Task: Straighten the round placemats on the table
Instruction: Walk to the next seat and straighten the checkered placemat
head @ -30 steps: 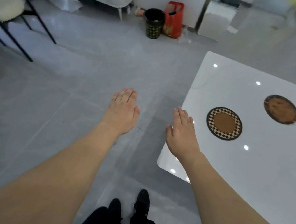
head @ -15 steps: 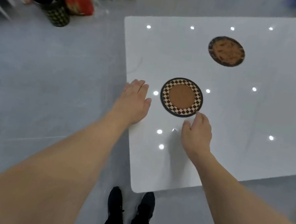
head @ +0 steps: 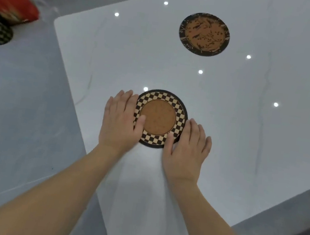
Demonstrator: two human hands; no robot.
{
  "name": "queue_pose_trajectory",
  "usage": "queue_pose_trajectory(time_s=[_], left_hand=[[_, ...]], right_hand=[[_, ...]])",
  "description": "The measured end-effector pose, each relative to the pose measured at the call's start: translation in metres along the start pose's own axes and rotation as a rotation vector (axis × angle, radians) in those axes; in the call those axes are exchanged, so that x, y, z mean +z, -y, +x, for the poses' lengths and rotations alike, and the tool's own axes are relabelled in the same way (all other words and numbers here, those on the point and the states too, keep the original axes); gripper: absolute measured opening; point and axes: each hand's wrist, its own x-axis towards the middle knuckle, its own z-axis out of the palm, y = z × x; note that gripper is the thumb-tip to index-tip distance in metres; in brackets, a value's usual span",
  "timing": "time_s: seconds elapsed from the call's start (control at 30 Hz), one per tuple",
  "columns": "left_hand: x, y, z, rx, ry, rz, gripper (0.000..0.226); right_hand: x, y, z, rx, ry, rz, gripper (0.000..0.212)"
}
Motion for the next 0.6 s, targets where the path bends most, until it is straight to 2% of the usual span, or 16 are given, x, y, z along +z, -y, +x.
queue_pose_trajectory(time_s=[0.27,0.6], left_hand=[[-0.0025,0.0020,0.0021,0.000,0.017,-0.040,0.056],[-0.0024,0.0005,-0.0034,0.086,-0.074,-0.140,0.048]], right_hand=[[-0.0027,-0.0008,0.0005,-0.044,-0.078,0.101,0.054],[-0.0008,-0.0001,-0.0041,-0.058,-0.107,0.095,0.052]])
